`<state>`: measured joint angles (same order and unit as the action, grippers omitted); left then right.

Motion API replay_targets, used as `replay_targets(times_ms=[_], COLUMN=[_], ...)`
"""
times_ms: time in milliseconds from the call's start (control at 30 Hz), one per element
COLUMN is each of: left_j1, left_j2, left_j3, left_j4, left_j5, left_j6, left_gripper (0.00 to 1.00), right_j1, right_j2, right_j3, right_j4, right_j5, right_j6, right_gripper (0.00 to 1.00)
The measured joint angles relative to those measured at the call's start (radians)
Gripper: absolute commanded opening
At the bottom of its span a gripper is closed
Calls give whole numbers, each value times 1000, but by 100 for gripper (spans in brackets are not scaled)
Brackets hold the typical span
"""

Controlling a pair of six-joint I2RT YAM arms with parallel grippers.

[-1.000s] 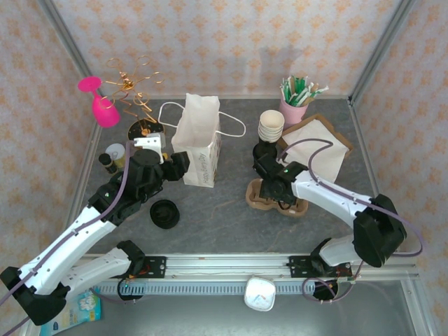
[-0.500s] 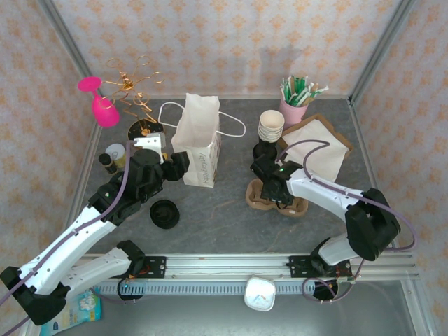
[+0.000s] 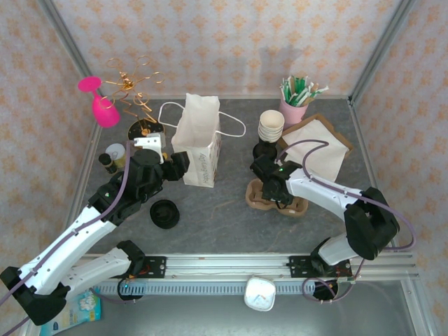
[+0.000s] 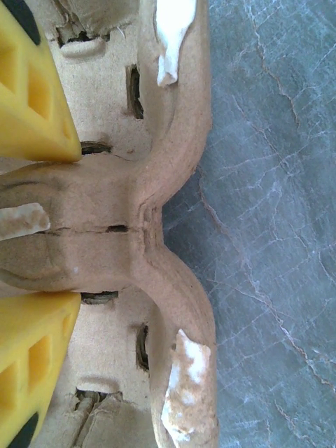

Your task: Pack the takeout coffee

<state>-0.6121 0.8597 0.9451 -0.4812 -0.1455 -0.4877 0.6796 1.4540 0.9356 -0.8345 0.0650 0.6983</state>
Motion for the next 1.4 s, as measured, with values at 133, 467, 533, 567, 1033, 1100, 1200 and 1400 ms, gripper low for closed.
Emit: replay_targets(times_ms=[133, 467, 533, 567, 1033, 1100, 1200, 1400], left_j1=[0, 0, 0, 0, 0, 0, 0, 0], left_j2=[0, 0, 0, 0, 0, 2, 21, 83], left_j3=[0, 0, 2, 4, 36, 40, 76, 191], left_j4=[0, 0, 0, 0, -1, -4, -22, -84], left_j5=[0, 5, 8, 8, 3, -6, -30, -74], left_j6=[0, 0, 0, 0, 19, 21, 31, 43], left_gripper=[69, 69, 69, 69, 69, 69, 70, 70], right_j1=[0, 0, -2, -3, -6, -6, -6, -6], right_j2=[-2, -23, -29, -33, -114, -116, -132, -196], right_j3=[0, 19, 25, 28, 77, 81, 96, 154], right_j4=[-1, -18, -22, -26, -93, -107, -128, -173], right_j5=[0, -1, -2, -3, -5, -4, 0, 22], right_j6=[-3, -5, -8, -10, -13, -16, -23, -47], right_gripper=[47, 45, 44, 44, 42, 42, 42, 42])
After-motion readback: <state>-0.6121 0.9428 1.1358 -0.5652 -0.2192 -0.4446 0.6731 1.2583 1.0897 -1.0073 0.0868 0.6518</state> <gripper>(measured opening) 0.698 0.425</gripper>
